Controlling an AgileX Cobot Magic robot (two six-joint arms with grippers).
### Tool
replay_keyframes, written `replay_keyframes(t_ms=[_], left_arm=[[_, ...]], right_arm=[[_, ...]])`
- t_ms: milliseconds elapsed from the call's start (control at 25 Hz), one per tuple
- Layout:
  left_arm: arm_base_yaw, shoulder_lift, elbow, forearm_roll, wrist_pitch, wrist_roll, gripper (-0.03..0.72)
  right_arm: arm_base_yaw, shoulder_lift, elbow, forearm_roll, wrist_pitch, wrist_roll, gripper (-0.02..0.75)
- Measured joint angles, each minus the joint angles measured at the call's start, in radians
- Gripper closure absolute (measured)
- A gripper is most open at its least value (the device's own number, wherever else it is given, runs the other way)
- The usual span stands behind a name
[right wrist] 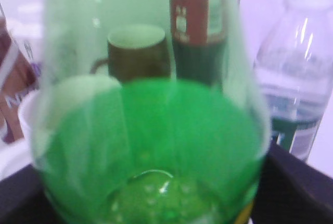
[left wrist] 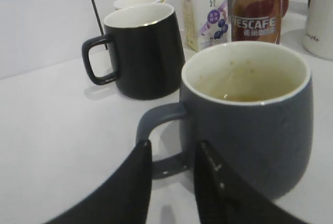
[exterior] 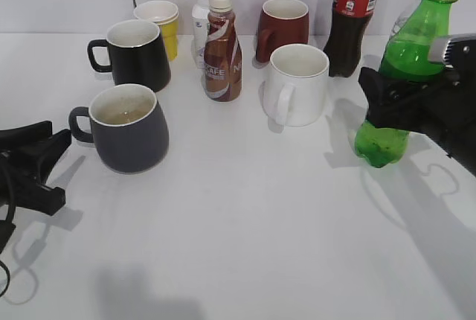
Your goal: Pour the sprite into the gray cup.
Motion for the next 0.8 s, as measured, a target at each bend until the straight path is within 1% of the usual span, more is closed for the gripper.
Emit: replay_keyframes(t_ms=[120, 200, 280, 400, 520, 680, 800], left_arm=[[0.000, -0.055, 0.000, -0.005, -0.001, -0.014, 0.459], [0.000, -0.099, 0.000, -0.021, 0.000, -0.019, 0.459], [0.000, -0.158, 0.000, -0.047, 0.035, -0.020, 0.459], [0.000, -0.254, -0.012, -0.081, 0.147, -0.021, 0.456], [0.000, -0.371, -0.061, -0.093, 0.332, -0.022, 0.456], [0.000, -0.562, -0.186, -0.137, 0.698, -0.022, 0.455], [0.000, -0.713, -0.290, -0.143, 0.965, -0.022, 0.451]], right_arm=[[0.000, -0.045, -0.001, 0.000, 0.009, -0.005, 0.130], [0.000, -0.098, -0.018, 0.000, 0.043, -0.009, 0.130], [0.000, -0.154, -0.050, -0.001, 0.122, -0.017, 0.130], [0.000, -0.246, -0.111, -0.034, 0.256, -0.026, 0.130], [0.000, -0.343, -0.176, -0.066, 0.386, -0.028, 0.130], [0.000, -0.480, -0.245, -0.147, 0.561, -0.031, 0.130], [0.000, -0.584, -0.262, -0.198, 0.664, -0.031, 0.132]])
